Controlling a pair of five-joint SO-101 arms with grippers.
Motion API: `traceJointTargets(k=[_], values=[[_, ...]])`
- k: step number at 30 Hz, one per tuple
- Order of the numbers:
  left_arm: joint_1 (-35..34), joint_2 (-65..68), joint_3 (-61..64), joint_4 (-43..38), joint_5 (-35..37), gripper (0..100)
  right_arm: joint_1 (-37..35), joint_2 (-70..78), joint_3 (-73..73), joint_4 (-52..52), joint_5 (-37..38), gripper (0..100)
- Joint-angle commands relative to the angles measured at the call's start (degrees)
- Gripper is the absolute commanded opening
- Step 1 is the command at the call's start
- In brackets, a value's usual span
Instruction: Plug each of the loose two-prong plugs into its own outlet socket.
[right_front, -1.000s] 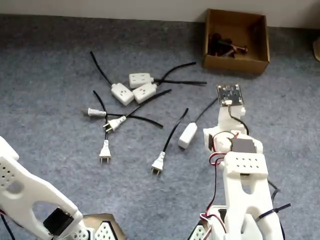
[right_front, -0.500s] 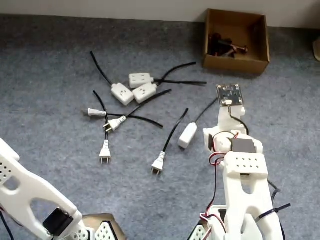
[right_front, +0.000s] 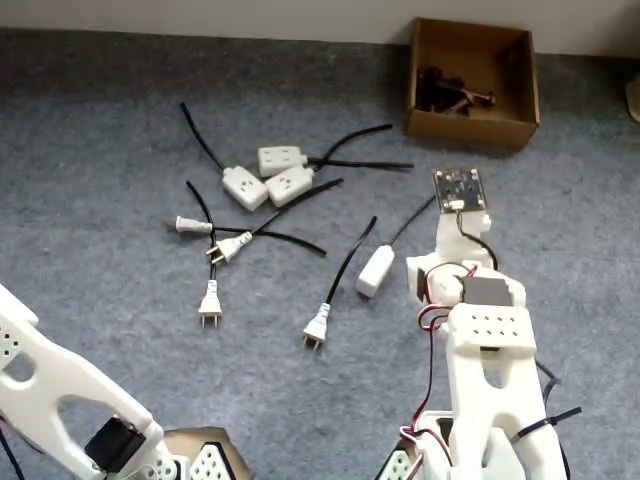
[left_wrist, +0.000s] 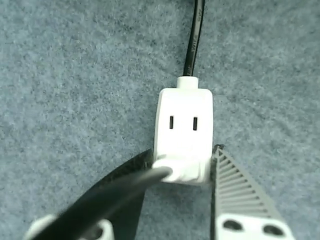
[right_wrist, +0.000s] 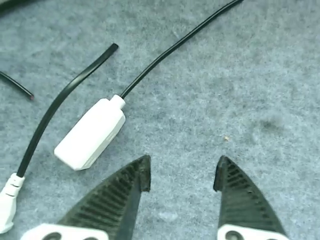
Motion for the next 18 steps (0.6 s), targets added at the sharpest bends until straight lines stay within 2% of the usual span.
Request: traceJointTargets(k=[1, 12, 18], values=[[-0.5, -1.5, -3.5, 0.4, -0.3, 23, -0.3, -0.9, -0.5, -1.4, 0.6, 20.2], [-0.6, -1.9, -3.5, 0.5, -0.3, 23, -0.3, -0.9, -0.5, -1.4, 0.6, 20.2], [-0.9, -2.0, -3.5, 4.4, -0.3, 23, -0.3, -0.9, -0.5, -1.4, 0.6, 20.2]])
